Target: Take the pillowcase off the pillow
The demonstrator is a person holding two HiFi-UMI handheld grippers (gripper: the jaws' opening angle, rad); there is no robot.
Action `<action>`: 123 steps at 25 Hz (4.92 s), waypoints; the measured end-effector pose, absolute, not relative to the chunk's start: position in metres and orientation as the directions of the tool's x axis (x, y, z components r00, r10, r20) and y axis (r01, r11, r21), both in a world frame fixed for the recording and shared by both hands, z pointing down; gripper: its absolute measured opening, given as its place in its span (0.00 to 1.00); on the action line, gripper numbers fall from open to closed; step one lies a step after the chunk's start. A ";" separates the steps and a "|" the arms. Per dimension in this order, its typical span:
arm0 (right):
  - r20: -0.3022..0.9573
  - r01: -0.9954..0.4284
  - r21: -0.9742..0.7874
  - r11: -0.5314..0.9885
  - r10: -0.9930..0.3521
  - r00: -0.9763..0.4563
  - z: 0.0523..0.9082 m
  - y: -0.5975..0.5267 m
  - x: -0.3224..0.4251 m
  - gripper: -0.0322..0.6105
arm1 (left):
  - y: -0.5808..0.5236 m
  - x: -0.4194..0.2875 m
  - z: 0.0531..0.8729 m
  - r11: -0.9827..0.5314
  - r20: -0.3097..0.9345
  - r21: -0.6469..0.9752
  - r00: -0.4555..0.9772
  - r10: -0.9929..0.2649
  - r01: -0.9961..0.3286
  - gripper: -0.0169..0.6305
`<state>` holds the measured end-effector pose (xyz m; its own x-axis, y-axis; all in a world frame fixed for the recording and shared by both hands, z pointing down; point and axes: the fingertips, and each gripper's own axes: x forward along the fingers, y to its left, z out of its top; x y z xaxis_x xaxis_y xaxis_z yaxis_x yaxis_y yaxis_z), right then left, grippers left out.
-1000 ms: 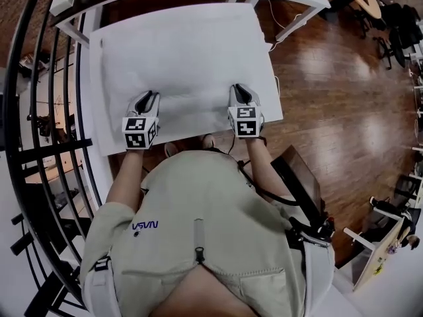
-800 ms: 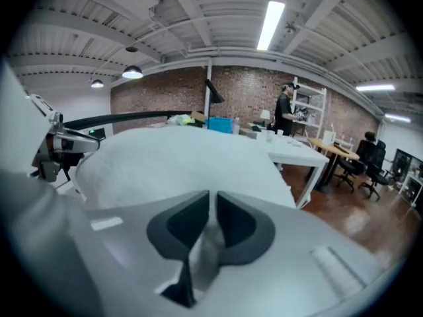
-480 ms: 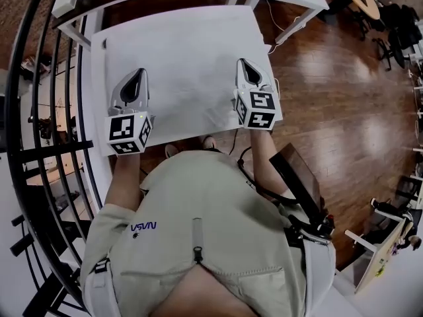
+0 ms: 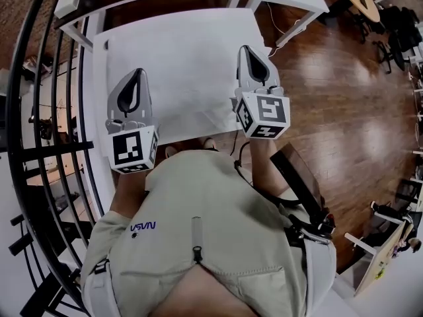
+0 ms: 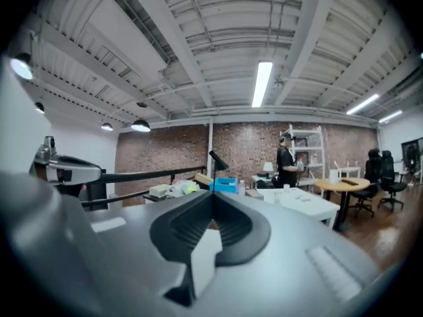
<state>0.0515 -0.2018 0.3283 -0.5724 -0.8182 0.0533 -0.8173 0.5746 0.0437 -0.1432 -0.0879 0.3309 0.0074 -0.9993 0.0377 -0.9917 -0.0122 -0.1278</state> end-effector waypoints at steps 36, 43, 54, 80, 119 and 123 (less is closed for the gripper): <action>0.065 -0.799 0.029 0.600 -0.799 -0.598 0.342 -0.170 0.038 0.05 | -0.069 -0.149 0.363 -0.015 0.150 -0.110 -0.002 -0.989 -0.994 0.03; 0.064 -0.792 0.033 0.610 -0.792 -0.607 0.340 -0.170 0.038 0.05 | -0.074 -0.144 0.364 -0.021 0.152 -0.107 0.005 -0.988 -0.994 0.03; 0.066 -0.785 0.041 0.618 -0.786 -0.615 0.338 -0.169 0.035 0.05 | -0.077 -0.142 0.361 -0.027 0.147 -0.113 0.010 -0.989 -0.993 0.03; 0.069 -0.784 0.046 0.619 -0.785 -0.616 0.340 -0.168 0.033 0.05 | -0.078 -0.141 0.362 -0.032 0.149 -0.116 0.014 -0.989 -0.993 0.03; 0.067 -0.784 0.047 0.618 -0.785 -0.615 0.340 -0.168 0.035 0.05 | -0.080 -0.140 0.361 -0.034 0.144 -0.116 0.017 -0.989 -0.993 0.03; 0.067 -0.785 0.046 0.618 -0.786 -0.615 0.340 -0.168 0.035 0.05 | -0.080 -0.140 0.362 -0.034 0.144 -0.116 0.017 -0.989 -0.993 0.03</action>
<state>0.0347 -0.1676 0.3401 -0.6150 -0.7856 0.0671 -0.7847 0.6182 0.0459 -0.1403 -0.0804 0.3615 0.0173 -0.9894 0.1444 -0.9926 -0.0344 -0.1163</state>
